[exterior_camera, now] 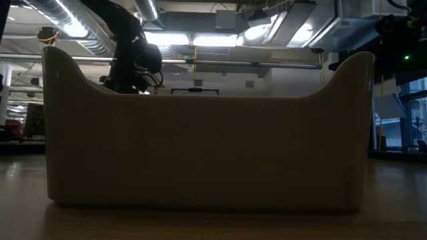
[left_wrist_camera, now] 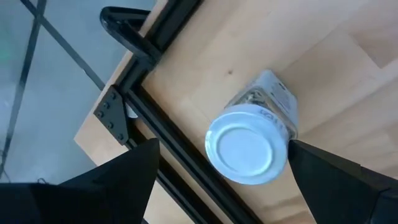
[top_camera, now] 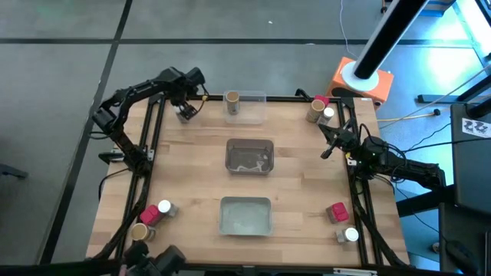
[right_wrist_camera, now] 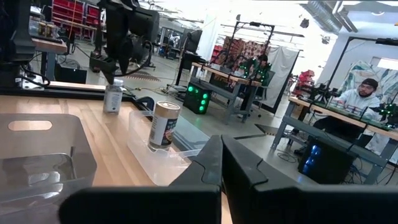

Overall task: Sort spices by type
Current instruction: Put the top left white seasoning bottle into the black bin

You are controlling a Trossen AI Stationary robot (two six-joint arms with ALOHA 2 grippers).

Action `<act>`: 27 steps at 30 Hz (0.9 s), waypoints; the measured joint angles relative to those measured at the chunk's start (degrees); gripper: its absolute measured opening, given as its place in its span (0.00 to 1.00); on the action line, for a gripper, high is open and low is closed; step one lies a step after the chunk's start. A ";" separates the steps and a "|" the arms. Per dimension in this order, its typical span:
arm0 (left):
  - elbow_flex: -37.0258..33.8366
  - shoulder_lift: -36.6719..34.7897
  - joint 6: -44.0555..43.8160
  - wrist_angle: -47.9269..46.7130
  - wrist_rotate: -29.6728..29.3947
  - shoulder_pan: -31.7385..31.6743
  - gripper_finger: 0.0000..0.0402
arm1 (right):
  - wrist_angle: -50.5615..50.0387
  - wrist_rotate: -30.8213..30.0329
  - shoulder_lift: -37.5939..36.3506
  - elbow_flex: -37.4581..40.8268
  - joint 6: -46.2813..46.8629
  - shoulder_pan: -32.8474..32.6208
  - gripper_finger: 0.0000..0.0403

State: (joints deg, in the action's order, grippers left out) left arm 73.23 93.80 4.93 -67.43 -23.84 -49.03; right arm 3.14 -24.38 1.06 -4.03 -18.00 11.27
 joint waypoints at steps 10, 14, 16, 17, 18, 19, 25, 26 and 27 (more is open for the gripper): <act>-4.95 -0.07 2.20 4.00 4.53 -2.78 0.84 | -0.02 0.00 -0.02 0.00 0.02 0.02 0.02; -7.15 -0.04 3.36 7.06 7.08 -2.65 0.84 | -0.02 0.00 0.00 0.00 0.07 0.02 0.02; -7.69 -0.04 3.82 7.92 7.76 -2.30 0.83 | -0.02 0.00 -0.02 0.00 0.09 0.00 0.02; -7.96 -0.05 4.29 8.29 7.79 -2.18 0.83 | -0.02 0.00 -0.02 0.00 0.11 0.02 0.02; -8.19 -0.07 4.52 8.80 7.81 -1.98 0.81 | -0.02 0.00 -0.02 0.00 0.11 0.02 0.02; -8.43 -0.07 4.74 9.08 7.81 -1.93 0.79 | -0.02 0.00 -0.01 0.00 0.13 0.02 0.02; -9.22 -0.10 6.42 10.33 7.89 -1.91 0.64 | -0.05 0.00 0.00 0.00 0.17 0.02 0.02; -9.22 -0.12 6.45 10.37 7.86 -1.91 0.61 | -0.07 0.02 -0.02 0.00 0.15 0.00 0.02; -9.22 -0.13 6.49 10.42 7.83 -1.89 0.58 | -0.11 0.00 -0.01 0.00 0.15 0.01 0.02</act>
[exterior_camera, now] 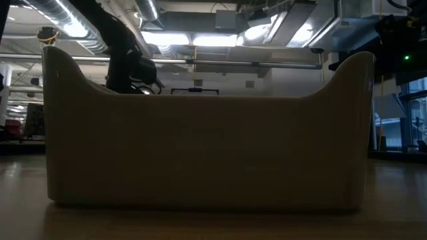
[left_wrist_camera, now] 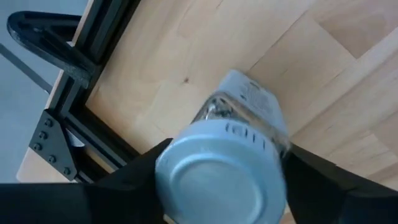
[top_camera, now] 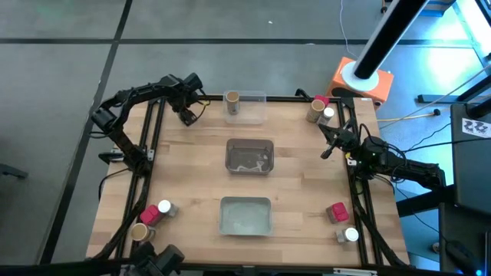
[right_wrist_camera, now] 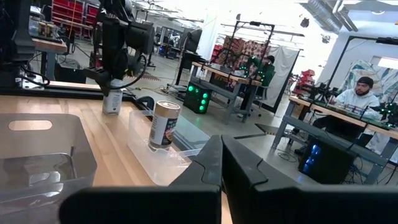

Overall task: Sort spices by type
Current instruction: Put the top left white seasoning bottle into the black bin

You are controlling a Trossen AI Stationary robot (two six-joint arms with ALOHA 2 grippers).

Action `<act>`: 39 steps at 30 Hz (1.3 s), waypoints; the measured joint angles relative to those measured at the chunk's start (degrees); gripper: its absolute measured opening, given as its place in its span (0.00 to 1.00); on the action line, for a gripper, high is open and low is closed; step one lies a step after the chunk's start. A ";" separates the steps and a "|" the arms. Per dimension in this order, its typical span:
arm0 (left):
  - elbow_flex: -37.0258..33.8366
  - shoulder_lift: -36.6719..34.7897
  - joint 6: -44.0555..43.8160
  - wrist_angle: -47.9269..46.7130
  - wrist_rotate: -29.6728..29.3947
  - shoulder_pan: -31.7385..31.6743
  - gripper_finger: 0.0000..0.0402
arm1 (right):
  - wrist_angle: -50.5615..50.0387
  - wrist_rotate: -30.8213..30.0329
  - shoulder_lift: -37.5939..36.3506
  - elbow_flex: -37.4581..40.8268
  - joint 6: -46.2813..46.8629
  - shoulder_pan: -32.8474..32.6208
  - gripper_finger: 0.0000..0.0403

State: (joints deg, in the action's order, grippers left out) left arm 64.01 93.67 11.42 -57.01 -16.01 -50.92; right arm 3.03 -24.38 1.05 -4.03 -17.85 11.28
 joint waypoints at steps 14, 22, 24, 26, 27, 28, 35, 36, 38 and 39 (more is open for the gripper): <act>3.44 0.20 -4.59 -2.37 0.46 6.92 0.48 | -0.07 0.02 0.01 0.00 1.09 0.00 0.02; 10.60 0.17 -8.05 -6.70 0.06 14.42 0.47 | 0.00 0.00 0.00 0.00 1.09 0.00 0.02; 12.82 0.17 -8.89 -8.06 0.07 16.62 0.47 | -0.04 0.00 -0.01 0.00 1.09 -0.01 0.02; 15.32 0.17 -9.82 -9.52 0.04 18.98 0.46 | -0.07 0.00 0.01 0.00 1.09 0.00 0.02; 16.63 0.15 -10.28 -10.20 0.02 20.22 0.46 | -0.09 0.00 -0.01 0.00 1.14 0.01 0.02; 17.86 0.09 -10.82 -10.55 -0.04 21.56 0.46 | -0.09 0.00 -0.01 0.00 1.44 -0.01 0.02; 24.86 0.07 -12.88 -10.86 0.00 31.63 0.46 | -0.11 0.02 0.00 0.00 3.18 -0.01 0.02; 25.51 0.07 -13.18 -10.78 0.00 33.06 0.46 | -0.11 0.00 0.01 0.00 3.23 0.01 0.02; 26.42 0.07 -14.20 -10.45 0.00 35.77 0.46 | -0.11 0.04 0.01 0.00 3.33 0.01 0.02; 26.55 0.02 -14.59 -9.78 0.02 37.07 0.46 | -0.11 0.26 -0.01 0.00 3.84 -0.01 0.02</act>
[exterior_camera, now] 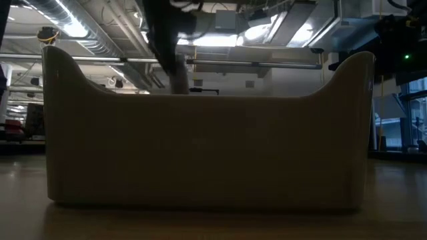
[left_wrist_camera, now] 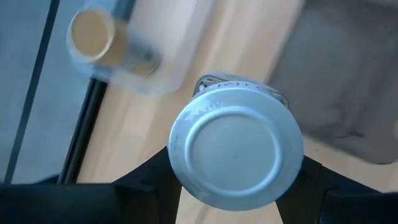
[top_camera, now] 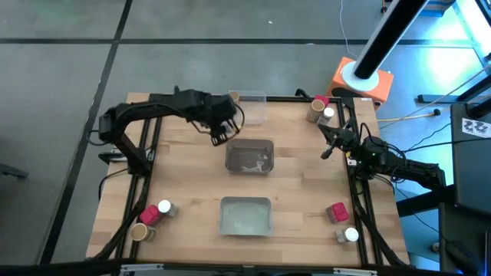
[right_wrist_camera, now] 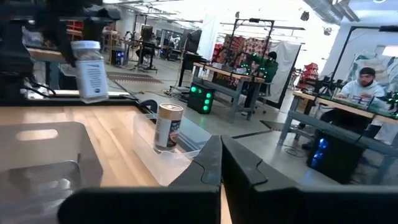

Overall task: Sort spices by type
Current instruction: Put the top left white seasoning bottle into the black bin

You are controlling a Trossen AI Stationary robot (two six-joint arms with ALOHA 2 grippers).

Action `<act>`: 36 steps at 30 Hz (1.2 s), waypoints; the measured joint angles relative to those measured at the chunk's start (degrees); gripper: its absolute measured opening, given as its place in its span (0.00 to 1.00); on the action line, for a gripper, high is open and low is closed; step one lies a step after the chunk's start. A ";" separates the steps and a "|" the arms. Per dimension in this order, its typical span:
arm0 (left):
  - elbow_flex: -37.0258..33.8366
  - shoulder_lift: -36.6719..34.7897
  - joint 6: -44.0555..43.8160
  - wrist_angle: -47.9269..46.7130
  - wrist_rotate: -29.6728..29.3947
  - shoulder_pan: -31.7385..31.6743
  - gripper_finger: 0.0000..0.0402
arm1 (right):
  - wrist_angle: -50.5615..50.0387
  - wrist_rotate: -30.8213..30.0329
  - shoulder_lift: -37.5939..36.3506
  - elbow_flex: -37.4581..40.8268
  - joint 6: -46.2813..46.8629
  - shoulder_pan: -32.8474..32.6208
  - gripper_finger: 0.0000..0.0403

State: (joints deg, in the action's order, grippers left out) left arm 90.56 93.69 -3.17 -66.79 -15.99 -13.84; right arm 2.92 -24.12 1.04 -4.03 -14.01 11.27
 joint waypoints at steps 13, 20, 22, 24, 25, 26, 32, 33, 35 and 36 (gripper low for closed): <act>-0.24 4.56 -3.47 6.64 0.53 9.36 0.47 | -0.04 4.28 0.00 0.00 7.76 0.02 0.02; -0.26 10.93 -4.43 7.65 0.49 9.85 0.48 | 0.07 4.28 0.01 0.00 7.80 0.00 0.02; -0.25 12.40 -4.57 7.56 0.49 9.75 0.48 | -0.24 4.28 0.01 0.00 8.39 0.02 0.02; -0.26 13.83 -4.48 7.59 0.55 9.49 0.48 | -0.53 4.28 0.00 0.00 9.20 0.02 0.02; -0.26 14.52 -4.36 7.79 0.53 9.40 0.48 | -0.54 4.31 0.00 0.00 9.45 0.01 0.02; -0.26 15.02 -4.26 7.94 0.50 9.37 0.48 | -0.51 4.42 0.00 0.00 9.70 0.00 0.02; -0.26 18.13 -4.14 7.83 0.44 9.20 0.48 | -0.48 7.28 0.00 0.00 9.93 0.00 0.02; -0.26 18.65 -4.20 7.83 0.51 9.18 0.48 | -0.48 7.28 0.00 0.00 9.93 0.00 0.02; -0.25 19.53 -4.45 7.81 0.44 9.07 0.48 | -0.48 7.28 0.00 0.00 9.93 0.00 0.02; -0.20 19.61 -4.56 7.94 0.42 9.03 0.48 | -0.50 7.28 0.02 0.00 9.93 0.00 0.02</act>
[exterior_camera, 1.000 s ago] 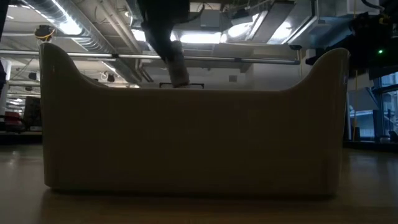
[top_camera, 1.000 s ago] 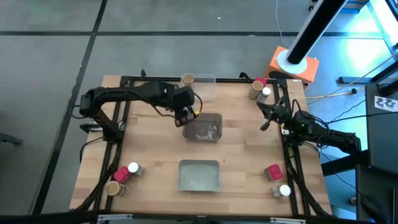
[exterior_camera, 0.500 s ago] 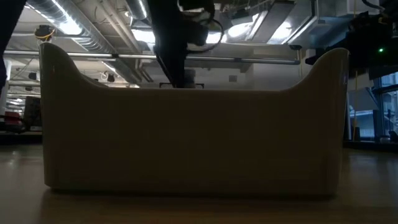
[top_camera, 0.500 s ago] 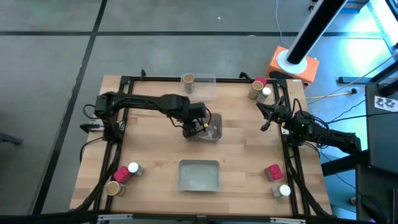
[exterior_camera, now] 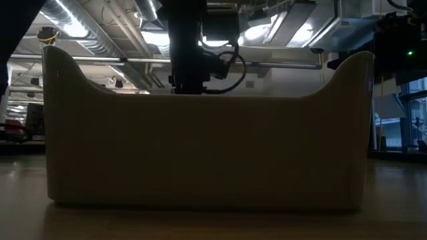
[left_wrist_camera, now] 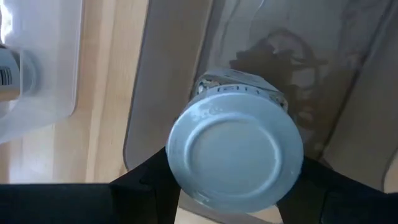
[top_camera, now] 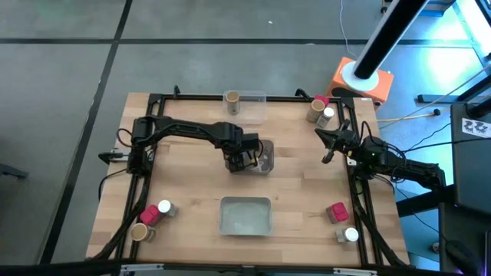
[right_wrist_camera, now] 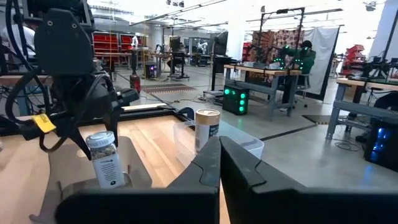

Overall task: Sort spices by type
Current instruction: Put the top left white seasoning bottle into the black bin, then put the top gold seasoning bottle into the transparent bin

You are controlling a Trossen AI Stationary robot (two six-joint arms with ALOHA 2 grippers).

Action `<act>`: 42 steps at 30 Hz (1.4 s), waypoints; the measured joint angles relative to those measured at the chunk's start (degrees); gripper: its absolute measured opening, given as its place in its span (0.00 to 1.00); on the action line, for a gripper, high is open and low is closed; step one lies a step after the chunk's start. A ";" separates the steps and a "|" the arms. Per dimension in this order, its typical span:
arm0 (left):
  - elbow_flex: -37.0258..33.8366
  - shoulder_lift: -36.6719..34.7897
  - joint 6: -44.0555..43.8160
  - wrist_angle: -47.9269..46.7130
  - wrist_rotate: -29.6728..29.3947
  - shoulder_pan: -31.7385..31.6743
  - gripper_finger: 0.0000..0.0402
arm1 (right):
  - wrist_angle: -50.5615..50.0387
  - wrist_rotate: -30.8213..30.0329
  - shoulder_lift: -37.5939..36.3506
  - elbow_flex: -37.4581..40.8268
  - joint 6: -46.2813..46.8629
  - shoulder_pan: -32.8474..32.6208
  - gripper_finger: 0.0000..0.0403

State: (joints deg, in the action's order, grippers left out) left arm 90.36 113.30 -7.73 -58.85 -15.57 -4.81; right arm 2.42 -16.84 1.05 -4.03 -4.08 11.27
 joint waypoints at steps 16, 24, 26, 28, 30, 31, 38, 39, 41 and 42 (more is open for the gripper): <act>0.40 -0.92 -1.18 0.66 0.09 0.21 0.69 | -0.36 -0.47 0.01 0.00 -0.68 0.00 0.02; 0.58 -5.50 -1.99 -1.28 0.01 0.22 0.73 | -0.32 -0.59 -0.02 0.00 -0.70 0.00 0.02; 0.60 -7.51 -2.44 -1.98 -0.02 0.21 0.73 | -0.28 -0.60 -0.02 0.00 -0.73 0.01 0.02; 0.60 -9.50 -2.99 -3.01 -0.04 0.24 0.73 | -0.31 -0.61 -0.02 0.00 -0.72 0.00 0.02; 0.60 -11.32 -4.14 -4.00 -0.06 0.55 0.73 | -0.33 -0.61 -0.02 0.00 -0.74 0.00 0.02; 0.60 -12.34 -4.64 -4.51 -0.08 0.73 0.73 | -0.36 -0.61 -0.02 0.00 -0.74 0.00 0.02; 0.19 -18.17 -6.50 -7.44 -1.17 2.24 0.73 | 2.12 -0.25 -0.04 0.00 -0.64 0.01 0.02; -0.52 -19.35 -5.86 -7.12 -1.96 2.54 0.73 | 2.78 -0.07 -0.04 0.00 -0.43 0.00 0.02; -2.91 -21.95 -5.20 -6.41 -4.84 3.21 0.73 | 3.76 -0.04 -0.04 0.00 -0.38 0.00 0.02; -4.47 -23.40 -5.11 -5.50 -6.28 3.49 0.73 | 4.06 -0.03 -0.04 0.00 -0.39 0.00 0.02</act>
State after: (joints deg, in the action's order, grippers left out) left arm 85.89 89.90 -12.84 -64.35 -21.85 -1.32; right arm 6.48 -16.87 1.02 -4.03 -4.47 11.27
